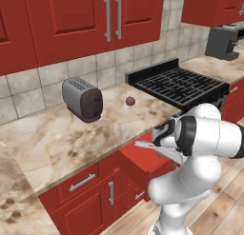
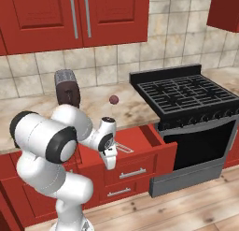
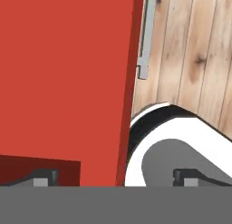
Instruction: Pick the tongs from the drawer and place it on the counter.
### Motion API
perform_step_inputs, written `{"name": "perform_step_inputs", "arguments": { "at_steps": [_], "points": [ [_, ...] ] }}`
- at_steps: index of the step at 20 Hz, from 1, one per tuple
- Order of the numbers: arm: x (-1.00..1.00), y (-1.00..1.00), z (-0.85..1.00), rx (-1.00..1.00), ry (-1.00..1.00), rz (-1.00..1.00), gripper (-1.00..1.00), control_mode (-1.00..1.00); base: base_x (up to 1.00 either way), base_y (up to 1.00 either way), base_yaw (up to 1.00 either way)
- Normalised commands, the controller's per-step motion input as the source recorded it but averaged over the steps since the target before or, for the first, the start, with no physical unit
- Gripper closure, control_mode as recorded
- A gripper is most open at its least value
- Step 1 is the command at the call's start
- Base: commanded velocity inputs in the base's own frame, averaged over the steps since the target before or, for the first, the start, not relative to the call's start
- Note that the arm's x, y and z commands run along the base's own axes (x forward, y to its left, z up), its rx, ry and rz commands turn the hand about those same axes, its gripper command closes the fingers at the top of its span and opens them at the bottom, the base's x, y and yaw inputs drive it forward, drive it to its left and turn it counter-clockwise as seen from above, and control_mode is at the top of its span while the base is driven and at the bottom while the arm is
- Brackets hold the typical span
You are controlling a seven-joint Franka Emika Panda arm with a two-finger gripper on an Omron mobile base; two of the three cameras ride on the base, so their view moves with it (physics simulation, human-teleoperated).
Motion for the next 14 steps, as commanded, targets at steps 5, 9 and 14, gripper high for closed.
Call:
{"name": "perform_step_inputs", "arguments": {
  "at_steps": [5,9,14],
  "points": [
    [0.61,0.00,-0.25,0.00,0.00,0.00,-1.00,-1.00,0.00,0.00,0.00],
    [0.40,0.00,-0.53,-0.03,0.01,0.00,-1.00,-1.00,0.00,0.00,0.00],
    [-0.48,-0.63,-0.98,-0.09,0.07,0.00,-1.00,-1.00,0.00,0.00,0.00]
  ]
}}
